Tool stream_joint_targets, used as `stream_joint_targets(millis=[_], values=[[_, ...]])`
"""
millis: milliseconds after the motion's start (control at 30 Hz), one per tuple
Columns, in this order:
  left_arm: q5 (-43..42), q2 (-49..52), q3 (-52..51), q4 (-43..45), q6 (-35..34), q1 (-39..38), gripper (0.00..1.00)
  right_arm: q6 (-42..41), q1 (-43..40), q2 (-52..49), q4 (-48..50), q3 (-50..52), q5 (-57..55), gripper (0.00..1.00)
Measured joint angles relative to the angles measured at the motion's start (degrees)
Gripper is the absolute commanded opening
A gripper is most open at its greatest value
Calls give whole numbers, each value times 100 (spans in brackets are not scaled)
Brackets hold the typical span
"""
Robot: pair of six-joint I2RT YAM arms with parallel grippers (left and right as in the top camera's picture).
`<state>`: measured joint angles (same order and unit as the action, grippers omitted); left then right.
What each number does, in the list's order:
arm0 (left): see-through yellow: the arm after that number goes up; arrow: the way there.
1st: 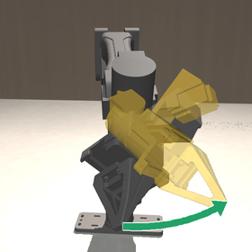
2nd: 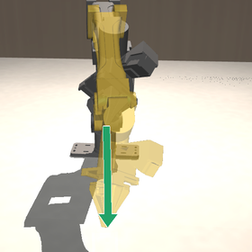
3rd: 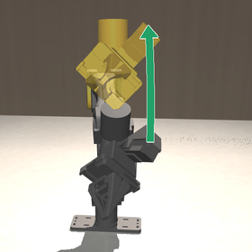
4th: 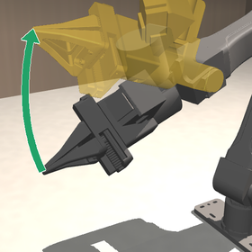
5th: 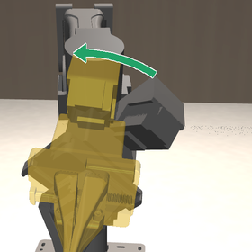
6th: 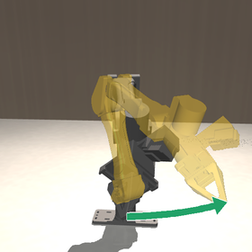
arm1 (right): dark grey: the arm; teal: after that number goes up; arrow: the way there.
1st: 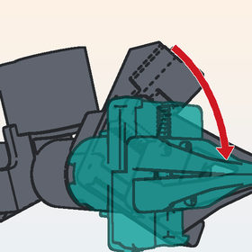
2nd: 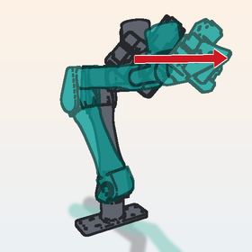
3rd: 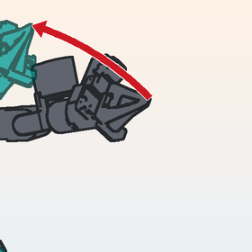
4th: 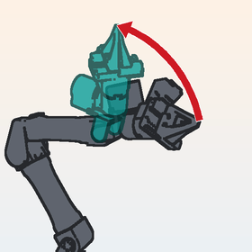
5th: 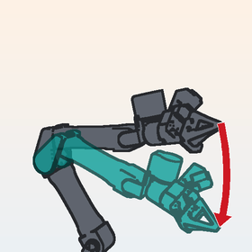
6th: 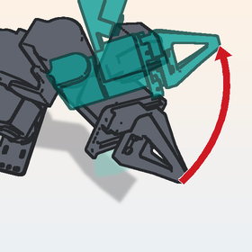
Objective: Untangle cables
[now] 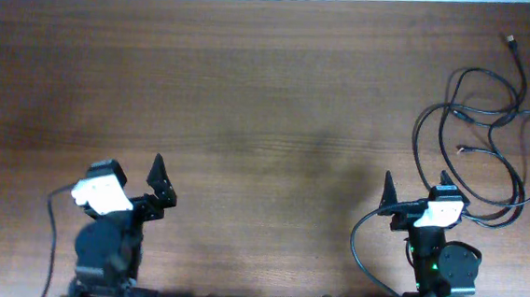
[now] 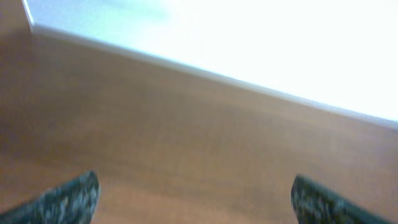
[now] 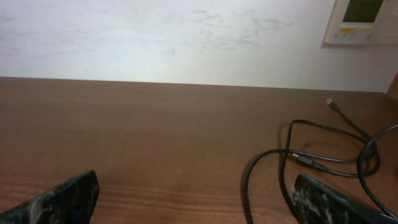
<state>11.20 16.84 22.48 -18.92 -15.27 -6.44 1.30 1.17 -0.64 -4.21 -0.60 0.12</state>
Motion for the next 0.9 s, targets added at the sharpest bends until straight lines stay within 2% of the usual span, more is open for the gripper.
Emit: stream_joint_targets(millis=[167,333,467,600,733,900], values=[[-2,-1132,-1423,1561,-2,9,99,2,0,2,-4,0,13,99],[-2,-1582,-2046,2374,0,22,99,2,0,2,-4,0,15,98],[-48,-1593,-2175,2385,238,22,99,0,0,2,-4,0,13,99],[-765,-1600,-2173,1902,1239,136,99,4,0,2,-4,0,13,99],[-1069,-1606,-2186,1460,1652,225,99,2,0,2,-4,0,15,99],[-1084,-1606,-2186,1460,1751,229,99,2,0,2,-4,0,15,99]])
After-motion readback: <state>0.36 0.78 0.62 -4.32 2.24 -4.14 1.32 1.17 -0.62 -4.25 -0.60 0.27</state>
